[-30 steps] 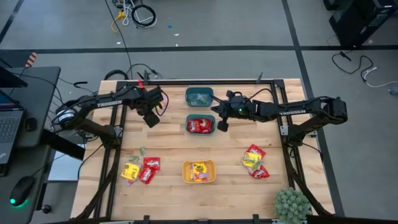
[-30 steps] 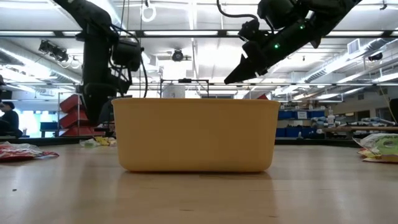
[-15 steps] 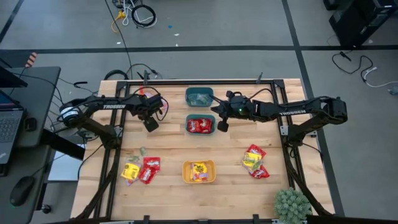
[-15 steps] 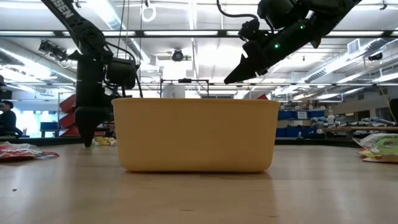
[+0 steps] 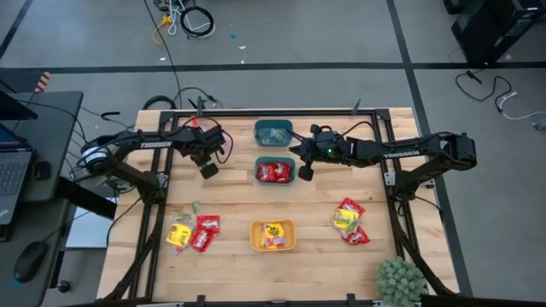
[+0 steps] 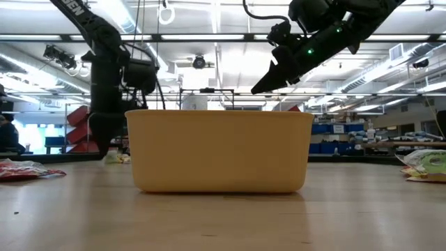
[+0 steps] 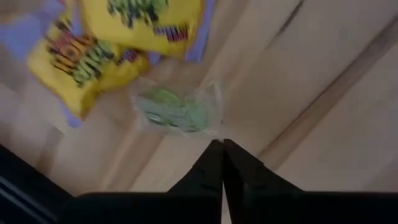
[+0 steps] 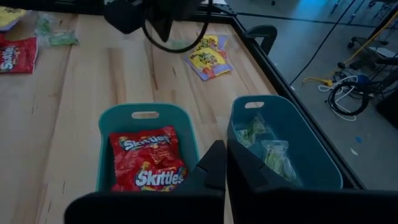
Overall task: Sort candy
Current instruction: Put the green gummy into the blue bin
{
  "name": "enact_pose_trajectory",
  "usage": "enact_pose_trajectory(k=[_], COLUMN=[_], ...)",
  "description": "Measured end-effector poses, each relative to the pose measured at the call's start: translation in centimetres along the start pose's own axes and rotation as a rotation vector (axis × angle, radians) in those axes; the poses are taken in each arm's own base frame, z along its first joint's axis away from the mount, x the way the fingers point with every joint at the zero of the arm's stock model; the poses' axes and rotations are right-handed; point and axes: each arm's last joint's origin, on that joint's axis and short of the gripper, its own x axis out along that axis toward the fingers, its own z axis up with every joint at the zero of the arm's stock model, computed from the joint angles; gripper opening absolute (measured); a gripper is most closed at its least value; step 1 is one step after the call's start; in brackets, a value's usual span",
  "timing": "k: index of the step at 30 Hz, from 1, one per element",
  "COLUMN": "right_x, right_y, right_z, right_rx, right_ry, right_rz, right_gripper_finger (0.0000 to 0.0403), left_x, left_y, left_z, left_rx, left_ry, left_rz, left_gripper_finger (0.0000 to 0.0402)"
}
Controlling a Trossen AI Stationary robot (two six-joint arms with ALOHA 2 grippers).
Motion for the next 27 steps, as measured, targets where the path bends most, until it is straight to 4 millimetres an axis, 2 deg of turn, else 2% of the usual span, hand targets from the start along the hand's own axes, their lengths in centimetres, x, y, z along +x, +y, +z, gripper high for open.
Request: enact_pose_trajectory(k=[5, 9, 13, 18, 22, 27], right_x=[0.0, 0.0, 0.0, 0.0, 0.0, 0.0], right_y=[0.0, 0.0, 0.0, -0.1, -0.1, -0.1], right_z=[0.0, 0.0, 0.0, 0.0, 0.0, 0.0], right_rx=[0.000, 0.001, 0.000, 0.000, 0.001, 0.001], right_ry=[0.000, 0.001, 0.001, 0.001, 0.001, 0.002], right_rz=[0.000, -0.005, -0.009, -0.010, -0.011, -0.015], right_gripper_finger=[0.0002, 0.0004, 0.0002, 0.0000, 0.0004, 0.0005], left_x=[-2.5, -5.0, -7.2, -8.6, -8.3, -5.7], left_y=[0.5, 0.6, 0.5, 0.3, 0.1, -0.7], left_z=[1.8, 4.1, 6.5, 8.5, 9.7, 11.5], left_rx=[0.008, 0.037, 0.061, 0.115, 0.120, 0.153], left_ry=[-0.080, -0.221, -0.445, -0.691, -0.786, -0.778], left_rz=[-0.002, -0.012, -0.102, -0.234, -0.264, -0.285], left_gripper_finger=[0.0002, 0.0001, 0.0001, 0.0001, 0.0000, 0.0000])
